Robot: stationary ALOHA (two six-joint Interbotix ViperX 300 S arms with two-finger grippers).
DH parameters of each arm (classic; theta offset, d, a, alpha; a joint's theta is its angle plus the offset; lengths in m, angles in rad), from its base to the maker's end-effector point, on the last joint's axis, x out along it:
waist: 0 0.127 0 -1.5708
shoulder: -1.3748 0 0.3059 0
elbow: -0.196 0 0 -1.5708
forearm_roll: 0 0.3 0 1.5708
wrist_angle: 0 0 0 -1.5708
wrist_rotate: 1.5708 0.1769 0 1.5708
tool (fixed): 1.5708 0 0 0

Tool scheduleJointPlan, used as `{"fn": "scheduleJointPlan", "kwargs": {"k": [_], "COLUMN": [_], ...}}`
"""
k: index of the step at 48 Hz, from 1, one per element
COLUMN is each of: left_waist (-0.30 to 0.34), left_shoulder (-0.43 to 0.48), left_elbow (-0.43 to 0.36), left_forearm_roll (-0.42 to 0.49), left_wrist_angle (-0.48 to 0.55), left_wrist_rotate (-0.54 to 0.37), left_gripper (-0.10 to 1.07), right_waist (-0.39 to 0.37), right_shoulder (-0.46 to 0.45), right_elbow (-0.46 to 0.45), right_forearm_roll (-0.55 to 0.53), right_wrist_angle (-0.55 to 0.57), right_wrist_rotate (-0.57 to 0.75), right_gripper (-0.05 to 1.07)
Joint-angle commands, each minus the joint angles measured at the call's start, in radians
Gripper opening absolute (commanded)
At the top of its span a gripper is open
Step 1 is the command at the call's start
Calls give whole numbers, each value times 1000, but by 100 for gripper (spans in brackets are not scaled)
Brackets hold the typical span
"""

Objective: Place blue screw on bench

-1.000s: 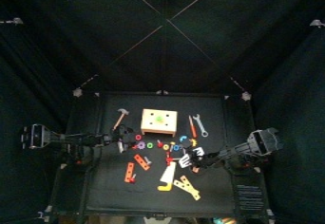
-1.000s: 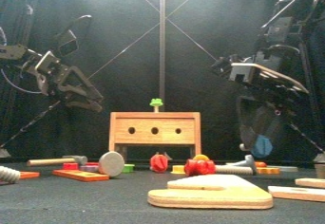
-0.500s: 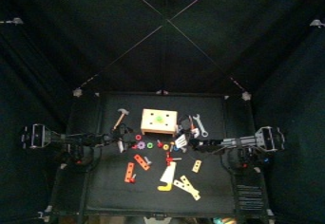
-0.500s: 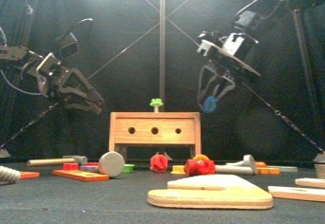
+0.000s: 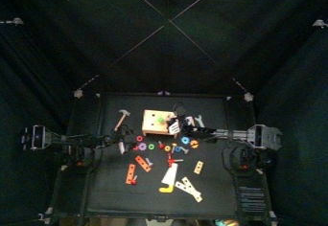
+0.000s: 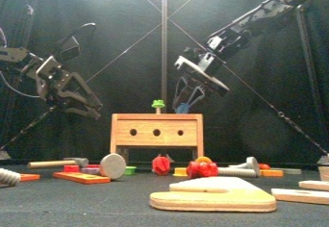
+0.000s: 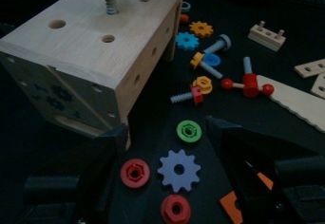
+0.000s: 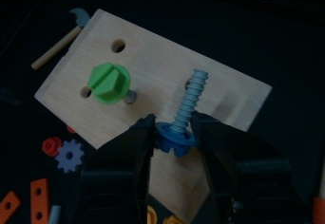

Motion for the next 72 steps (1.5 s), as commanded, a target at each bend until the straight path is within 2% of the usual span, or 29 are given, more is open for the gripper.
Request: {"fn": "scheduleJointPlan", "kwargs": {"k": [1,36,46,65,72], "left_waist": [9,11,9,11,9], "left_shoulder": [0,0,0,0,0], "left_elbow": [-8,-8,-9,-11,-9], "left_forearm_roll": [0,0,0,2,0], "left_wrist_angle": [6,40,40,40,40], "left_wrist_rotate": [2,2,2,2,2], "left_gripper": [98,98,98,98,98], "right_waist": [-12,-11,-5,-5,-5], "right_shoulder": [0,15,15,15,5], "right_elbow": [-43,-32,-29,-25,-25], "right_forearm_roll": [0,43,44,32,32], "right_wrist_angle": [-44,-66,-66,-66,-63], "right_wrist_rotate": [-3,-3,-5,-6,-6], "right_gripper": [63,66,72,94,96]}}
